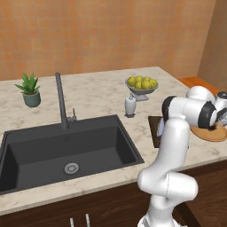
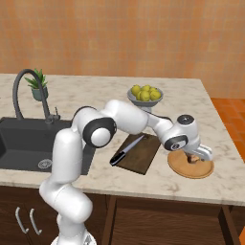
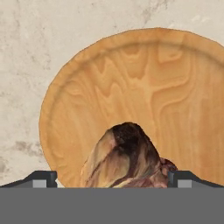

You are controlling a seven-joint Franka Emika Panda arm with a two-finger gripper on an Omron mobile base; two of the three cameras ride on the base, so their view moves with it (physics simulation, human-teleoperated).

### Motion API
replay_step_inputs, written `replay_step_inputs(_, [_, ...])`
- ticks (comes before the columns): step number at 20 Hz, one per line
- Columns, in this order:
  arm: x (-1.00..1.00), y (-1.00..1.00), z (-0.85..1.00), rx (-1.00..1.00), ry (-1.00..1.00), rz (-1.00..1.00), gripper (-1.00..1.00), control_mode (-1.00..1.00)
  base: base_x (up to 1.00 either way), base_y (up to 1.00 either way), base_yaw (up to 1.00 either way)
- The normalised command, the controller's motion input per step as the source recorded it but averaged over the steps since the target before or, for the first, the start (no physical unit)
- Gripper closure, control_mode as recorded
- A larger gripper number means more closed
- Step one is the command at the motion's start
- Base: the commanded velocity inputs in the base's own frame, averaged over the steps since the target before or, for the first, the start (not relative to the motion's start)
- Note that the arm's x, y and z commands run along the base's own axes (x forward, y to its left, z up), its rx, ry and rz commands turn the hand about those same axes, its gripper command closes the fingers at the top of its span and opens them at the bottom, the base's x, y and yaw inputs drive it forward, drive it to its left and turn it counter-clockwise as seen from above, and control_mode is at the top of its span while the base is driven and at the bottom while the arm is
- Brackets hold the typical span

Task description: Pick up the knife from the drawer and place it on the cutting board. Then place the meat from the plate to the cutting board.

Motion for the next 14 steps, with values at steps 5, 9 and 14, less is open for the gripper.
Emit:
replay_step_inputs(5, [-0.02,0.0,0.0,0.0,0.0,0.0,-1.0,-1.0,0.0,0.0,0.0])
replay_step_inputs(9, [-0.07,0.06,-0.01,0.0,0.0,0.02,-1.0,-1.0,0.0,0.0,0.0])
replay_step_inputs(14, [0.0,0.02,-0.03,-0.01,0.0,0.0,-1.0,-1.0,0.0,0.0,0.0])
